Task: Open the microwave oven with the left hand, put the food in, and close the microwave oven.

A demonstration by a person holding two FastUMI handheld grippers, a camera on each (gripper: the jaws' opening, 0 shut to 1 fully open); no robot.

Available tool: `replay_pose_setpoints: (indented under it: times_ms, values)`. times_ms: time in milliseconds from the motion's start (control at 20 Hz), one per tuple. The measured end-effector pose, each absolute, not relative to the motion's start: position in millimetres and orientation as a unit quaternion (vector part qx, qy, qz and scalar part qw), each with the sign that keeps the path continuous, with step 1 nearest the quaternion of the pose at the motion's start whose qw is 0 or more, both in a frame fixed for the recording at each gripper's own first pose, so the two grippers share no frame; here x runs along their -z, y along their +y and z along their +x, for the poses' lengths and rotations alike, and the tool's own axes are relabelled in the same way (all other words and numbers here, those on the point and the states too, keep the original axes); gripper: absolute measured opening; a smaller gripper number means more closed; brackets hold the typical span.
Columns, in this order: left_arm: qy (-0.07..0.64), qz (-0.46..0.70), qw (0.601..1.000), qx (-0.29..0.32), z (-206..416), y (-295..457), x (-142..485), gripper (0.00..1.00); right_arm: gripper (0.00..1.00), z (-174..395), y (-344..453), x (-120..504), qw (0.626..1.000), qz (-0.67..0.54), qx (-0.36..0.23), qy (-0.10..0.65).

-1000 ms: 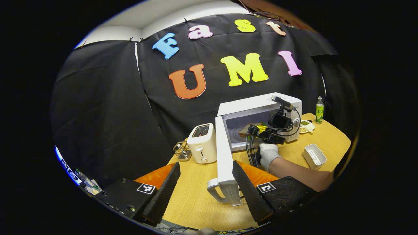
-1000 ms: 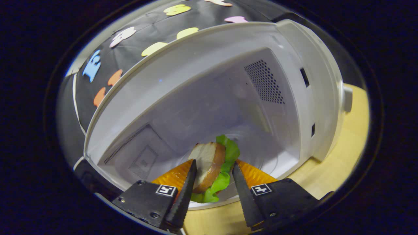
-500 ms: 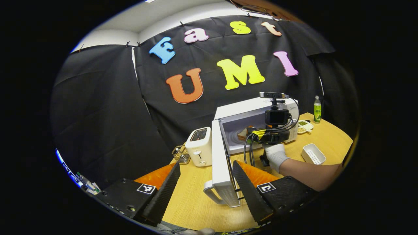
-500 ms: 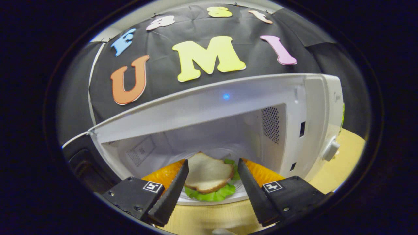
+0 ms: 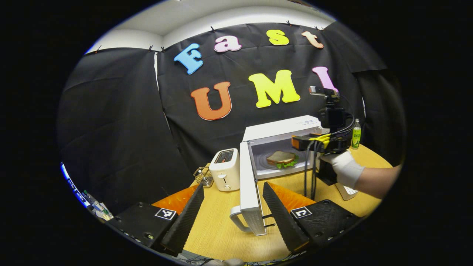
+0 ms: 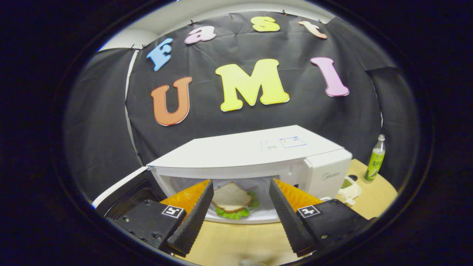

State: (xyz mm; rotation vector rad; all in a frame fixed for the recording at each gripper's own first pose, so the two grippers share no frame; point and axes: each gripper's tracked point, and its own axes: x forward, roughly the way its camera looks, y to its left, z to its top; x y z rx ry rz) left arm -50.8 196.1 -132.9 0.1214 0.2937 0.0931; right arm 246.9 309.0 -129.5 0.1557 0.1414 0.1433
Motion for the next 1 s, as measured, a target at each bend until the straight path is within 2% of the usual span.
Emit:
replay_pose_setpoints:
  times_ms: [50,100,150,200,400,900,950,1000]
  values:
    - [0.143,0.058,0.987,-0.044,-50,196,129,0.96,0.9,231,301,125,0.991,0.073,-0.082,0.078]
    - [0.135,0.055,0.988,-0.042,-47,195,123,0.96,0.9,214,287,122,0.991,0.066,-0.084,0.083]
    - [0.128,0.051,0.99,-0.041,-44,194,119,0.96,0.91,200,273,116,0.991,0.059,-0.085,0.083]
    - [0.124,0.045,0.99,-0.039,-41,193,115,0.96,0.98,187,260,108,0.992,0.047,-0.088,0.083]
    - [0.111,0.031,0.993,-0.02,-27,181,98,0.96,0.98,152,206,66,0.994,0.009,-0.088,0.071]
    - [0.051,0.024,0.998,-0.012,-3,176,44,0.96,0.99,68,79,-1,0.999,-0.015,-0.011,0.042]
    - [0.046,0.023,0.999,-0.013,-3,178,41,0.89,0.99,63,72,-3,0.999,-0.011,-0.005,0.04]
    - [0.043,0.02,0.999,-0.012,-2,178,39,0.96,0.98,58,65,3,0.999,-0.008,0.0,0.04]
